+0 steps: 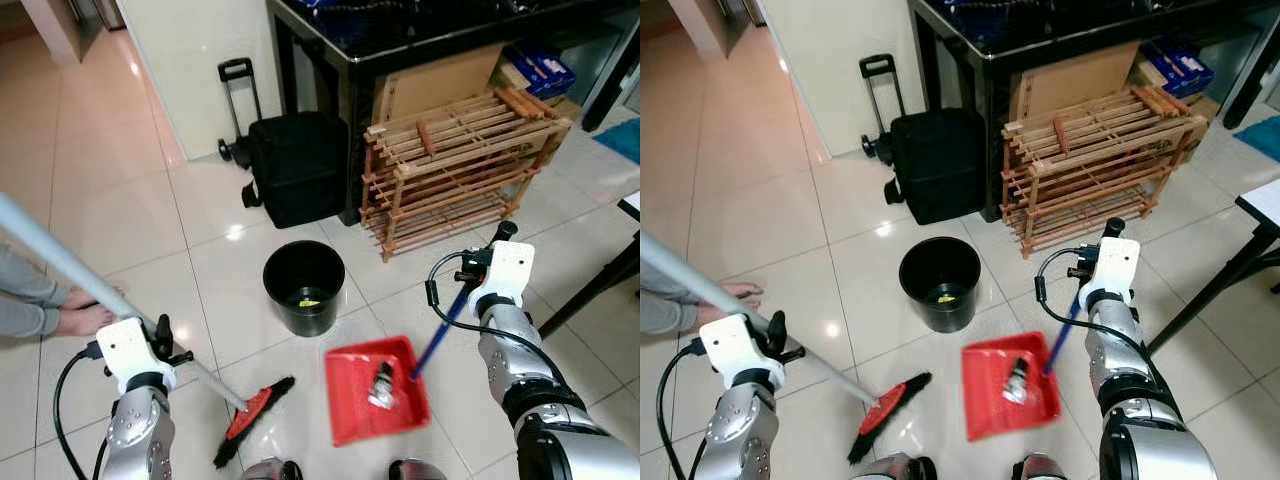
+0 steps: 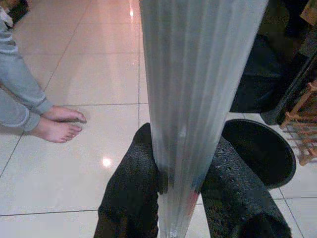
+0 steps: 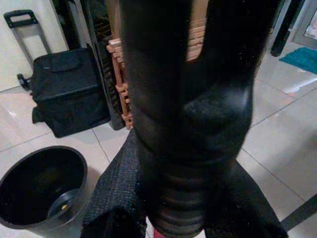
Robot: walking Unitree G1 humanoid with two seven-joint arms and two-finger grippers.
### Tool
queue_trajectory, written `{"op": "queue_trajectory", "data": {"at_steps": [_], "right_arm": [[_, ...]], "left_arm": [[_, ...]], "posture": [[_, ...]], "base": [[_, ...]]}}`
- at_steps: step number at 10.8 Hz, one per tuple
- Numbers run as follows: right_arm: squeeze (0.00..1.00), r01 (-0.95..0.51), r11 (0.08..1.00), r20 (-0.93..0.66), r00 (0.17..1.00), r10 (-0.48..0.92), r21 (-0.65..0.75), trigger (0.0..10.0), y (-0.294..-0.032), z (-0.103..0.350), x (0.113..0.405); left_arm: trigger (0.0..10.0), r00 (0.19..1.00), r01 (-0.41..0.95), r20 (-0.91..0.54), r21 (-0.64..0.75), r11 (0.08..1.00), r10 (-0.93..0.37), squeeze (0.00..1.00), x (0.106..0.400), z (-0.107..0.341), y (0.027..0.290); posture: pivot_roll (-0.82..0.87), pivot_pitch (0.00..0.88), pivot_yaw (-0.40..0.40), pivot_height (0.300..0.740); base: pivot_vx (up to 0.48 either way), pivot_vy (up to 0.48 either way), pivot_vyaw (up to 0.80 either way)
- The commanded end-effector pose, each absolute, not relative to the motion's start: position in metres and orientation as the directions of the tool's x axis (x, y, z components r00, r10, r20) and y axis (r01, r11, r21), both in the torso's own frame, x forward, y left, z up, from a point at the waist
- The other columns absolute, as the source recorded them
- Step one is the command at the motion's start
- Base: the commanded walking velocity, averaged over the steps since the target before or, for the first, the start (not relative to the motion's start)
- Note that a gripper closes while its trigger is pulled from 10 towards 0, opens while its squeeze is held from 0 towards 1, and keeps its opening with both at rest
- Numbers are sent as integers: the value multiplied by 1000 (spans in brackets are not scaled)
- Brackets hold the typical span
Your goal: Sweep floor
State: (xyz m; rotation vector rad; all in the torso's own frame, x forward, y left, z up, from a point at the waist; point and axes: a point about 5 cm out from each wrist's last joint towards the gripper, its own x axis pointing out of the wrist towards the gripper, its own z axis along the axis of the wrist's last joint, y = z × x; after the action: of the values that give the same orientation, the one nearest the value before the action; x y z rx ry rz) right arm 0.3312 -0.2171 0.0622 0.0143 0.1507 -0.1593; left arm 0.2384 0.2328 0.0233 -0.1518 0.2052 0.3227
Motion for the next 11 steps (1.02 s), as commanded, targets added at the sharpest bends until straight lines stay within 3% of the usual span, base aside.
{"op": "queue_trajectory", "data": {"at_steps": [1, 4, 11], "right_arm": [[0, 156, 988, -119, 981, -153, 17, 10000, -215, 70, 336], [0, 148, 989, -121, 982, -145, 20, 10000, -212, 70, 337], [0, 126, 992, -69, 990, -124, 23, 10000, -205, 90, 352]], "left_arm": [[10000, 920, -325, -262, -99, 941, 290, 0, 237, 17, 235], [10000, 873, -272, -432, -47, 961, 226, 0, 238, -13, 236], [10000, 875, -241, -444, -50, 969, 194, 0, 246, -19, 228]], "posture": [[-108, 79, 95, 740], [-118, 76, 93, 740], [-131, 66, 93, 740]], "base": [[0, 0, 0], [0, 0, 0], [0, 0, 0]]}}
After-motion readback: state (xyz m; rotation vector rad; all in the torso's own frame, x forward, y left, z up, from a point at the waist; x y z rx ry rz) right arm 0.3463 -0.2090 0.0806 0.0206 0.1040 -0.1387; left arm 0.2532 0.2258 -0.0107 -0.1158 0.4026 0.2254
